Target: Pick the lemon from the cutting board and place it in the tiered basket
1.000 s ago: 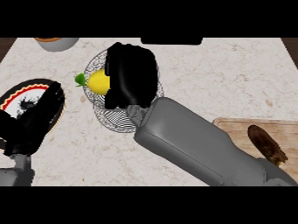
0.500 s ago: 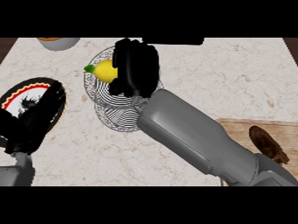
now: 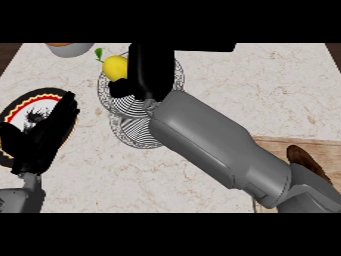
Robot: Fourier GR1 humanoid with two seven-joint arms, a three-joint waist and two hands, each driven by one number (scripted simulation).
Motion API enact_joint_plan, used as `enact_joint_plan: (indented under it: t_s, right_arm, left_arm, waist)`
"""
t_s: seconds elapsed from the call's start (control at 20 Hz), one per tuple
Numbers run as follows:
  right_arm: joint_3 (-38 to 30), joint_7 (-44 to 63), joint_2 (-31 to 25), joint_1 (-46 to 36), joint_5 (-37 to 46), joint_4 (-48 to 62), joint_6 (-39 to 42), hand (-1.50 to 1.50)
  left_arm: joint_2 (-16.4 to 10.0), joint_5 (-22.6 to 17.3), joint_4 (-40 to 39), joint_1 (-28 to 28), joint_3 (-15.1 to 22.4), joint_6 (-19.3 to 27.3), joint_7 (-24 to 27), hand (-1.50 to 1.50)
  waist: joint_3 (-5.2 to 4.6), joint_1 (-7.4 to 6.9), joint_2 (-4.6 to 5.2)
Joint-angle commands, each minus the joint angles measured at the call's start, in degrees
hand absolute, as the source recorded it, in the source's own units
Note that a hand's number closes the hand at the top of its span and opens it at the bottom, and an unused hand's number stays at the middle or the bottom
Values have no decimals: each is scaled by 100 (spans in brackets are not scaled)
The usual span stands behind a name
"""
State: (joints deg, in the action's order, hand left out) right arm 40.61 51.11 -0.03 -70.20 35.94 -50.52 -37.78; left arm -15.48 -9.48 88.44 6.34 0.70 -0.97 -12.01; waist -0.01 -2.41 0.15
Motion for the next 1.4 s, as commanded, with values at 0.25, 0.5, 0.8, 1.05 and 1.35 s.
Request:
enact_joint_plan:
  t_s: [0.25,0.5,0.8,1.05,1.35]
  right_arm:
    - [-634,-250,3,153,-635,-247,-1345,-150]
    - [-1294,-627,3,435,-913,-830,-1985,-150]
    - [-1774,-949,-97,1101,-697,-1527,-2519,-150]
    - [-2312,-599,-856,1682,-520,-2577,-2131,-150]
    - [-2875,-305,-1992,2917,-764,-4456,-1367,-150]
  left_arm:
    - [-18,-2,-151,61,-178,-18,66,0]
    - [179,116,281,-97,89,160,-234,0]
    - [-138,-102,-190,-139,-437,-122,120,0]
    - [-89,-111,23,-394,-383,-157,20,0]
    - [95,61,106,-542,-291,-41,211,0]
  waist:
    - [1,95,25]
    - [11,174,-17]
    - [3,331,-41]
    - [2,374,-69]
    - [3,410,-61]
